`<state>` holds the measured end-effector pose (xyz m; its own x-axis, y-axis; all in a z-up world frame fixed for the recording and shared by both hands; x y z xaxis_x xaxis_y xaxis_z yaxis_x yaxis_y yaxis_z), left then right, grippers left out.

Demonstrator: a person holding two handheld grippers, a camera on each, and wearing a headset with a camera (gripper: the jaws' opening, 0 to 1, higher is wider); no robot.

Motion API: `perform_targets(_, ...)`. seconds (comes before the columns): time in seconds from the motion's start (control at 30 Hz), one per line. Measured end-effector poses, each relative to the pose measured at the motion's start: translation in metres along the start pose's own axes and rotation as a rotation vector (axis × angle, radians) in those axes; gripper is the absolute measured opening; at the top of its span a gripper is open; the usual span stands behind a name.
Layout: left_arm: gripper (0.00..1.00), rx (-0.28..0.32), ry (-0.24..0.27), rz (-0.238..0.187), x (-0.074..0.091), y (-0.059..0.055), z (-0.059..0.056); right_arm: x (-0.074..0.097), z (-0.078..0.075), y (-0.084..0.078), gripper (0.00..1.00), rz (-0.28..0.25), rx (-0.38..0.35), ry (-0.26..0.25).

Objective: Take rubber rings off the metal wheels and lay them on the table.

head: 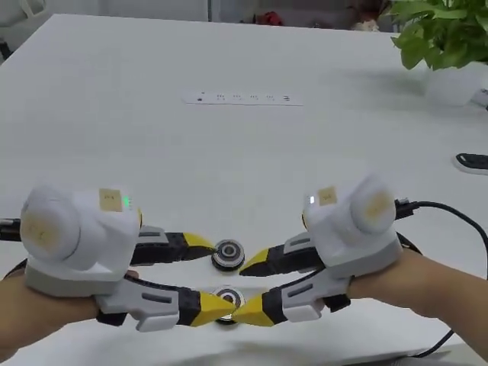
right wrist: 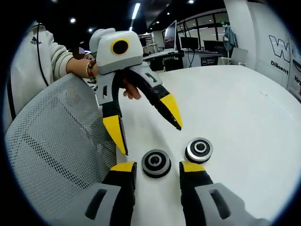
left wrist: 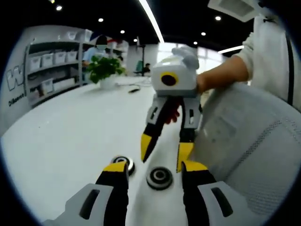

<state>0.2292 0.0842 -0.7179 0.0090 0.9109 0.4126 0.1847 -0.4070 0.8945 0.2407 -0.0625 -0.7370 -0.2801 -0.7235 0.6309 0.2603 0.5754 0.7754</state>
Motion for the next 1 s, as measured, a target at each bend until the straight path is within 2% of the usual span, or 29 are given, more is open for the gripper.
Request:
perform_targets(0.13,0.42,-0.024,-0.006,0.024,-0.003,-0.004,-0.001,-0.002,0.0,-0.004,0.31,0.013,-0.007,0.003)
perform_targets(0.23,0.38,-0.036,-0.018,0.011,-0.005,-0.004,-0.002,-0.003,-0.001,-0.005,0.3,0.011,-0.027,-0.004)
perform_targets(0.33,0.34,-0.021,-0.014,0.006,-0.007,-0.008,0.001,-0.003,-0.001,-0.006,0.28,0.008,-0.03,-0.001)
perform_targets(0.4,0.33,-0.021,-0.007,0.02,-0.008,-0.011,0.001,-0.003,-0.001,-0.006,0.27,0.009,-0.026,-0.002)
perform_targets(0.43,0.33,-0.037,-0.004,0.046,-0.009,-0.013,0.001,-0.004,-0.001,-0.007,0.26,0.014,-0.023,-0.001)
perform_targets(0.5,0.3,-0.057,-0.011,0.07,-0.012,-0.016,0.0,-0.004,-0.001,-0.009,0.26,0.024,-0.019,0.002)
perform_targets(0.73,0.22,-0.079,-0.037,0.082,-0.016,-0.018,-0.002,-0.006,0.001,-0.013,0.23,0.047,-0.004,0.011)
perform_targets(0.87,0.21,-0.067,-0.027,0.087,-0.016,-0.019,0.0,-0.006,0.001,-0.012,0.21,0.044,-0.003,0.014)
perform_targets(1.0,0.19,-0.073,-0.018,0.112,-0.016,-0.022,0.001,-0.006,0.001,-0.013,0.2,0.047,0.007,0.013)
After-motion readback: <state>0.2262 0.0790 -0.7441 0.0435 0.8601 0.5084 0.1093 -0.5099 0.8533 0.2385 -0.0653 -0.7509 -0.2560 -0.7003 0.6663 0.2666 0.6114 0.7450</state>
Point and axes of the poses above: the centre of the closed fingertips' face, and the gripper's own axes: x roughly backward along the fingers, z roughly to its left, y roughly out of its top, the point moved 9 cm from there along x, roughly backward along the fingers, and after that the axes turned 13 degrees about -y, right-handed, at the moved point
